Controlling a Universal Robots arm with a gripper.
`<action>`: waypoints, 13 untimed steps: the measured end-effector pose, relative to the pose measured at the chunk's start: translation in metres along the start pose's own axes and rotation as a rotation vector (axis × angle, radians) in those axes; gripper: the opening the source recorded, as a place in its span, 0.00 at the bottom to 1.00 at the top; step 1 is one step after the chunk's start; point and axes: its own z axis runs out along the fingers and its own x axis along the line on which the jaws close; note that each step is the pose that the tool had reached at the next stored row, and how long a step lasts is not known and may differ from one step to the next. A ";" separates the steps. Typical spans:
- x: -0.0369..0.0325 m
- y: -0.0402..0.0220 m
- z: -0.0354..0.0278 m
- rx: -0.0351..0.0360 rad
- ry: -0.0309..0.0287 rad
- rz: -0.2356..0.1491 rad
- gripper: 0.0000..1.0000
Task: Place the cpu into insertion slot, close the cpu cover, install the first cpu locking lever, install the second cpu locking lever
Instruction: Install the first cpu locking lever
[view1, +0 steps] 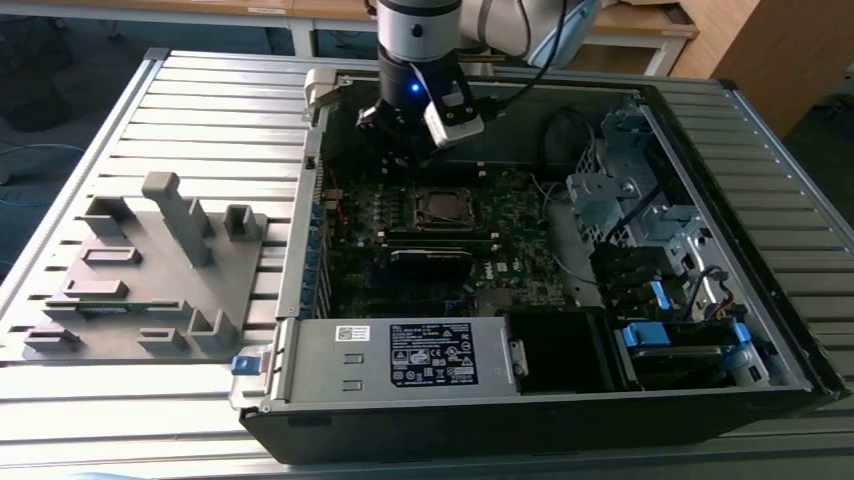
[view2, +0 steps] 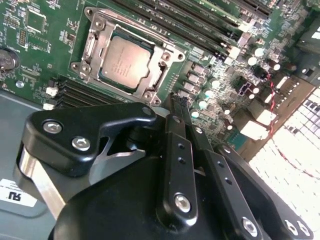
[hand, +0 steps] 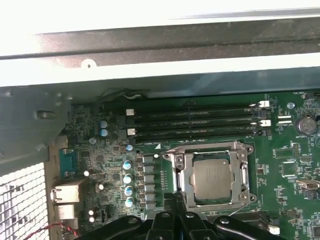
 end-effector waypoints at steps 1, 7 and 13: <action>0.0016 -0.0001 0.0000 0.0000 -0.0004 0.000 0.11; 0.0128 -0.0010 -0.0001 -0.0003 -0.0025 0.000 0.11; 0.0158 -0.0013 -0.0001 -0.0024 -0.0022 0.000 0.11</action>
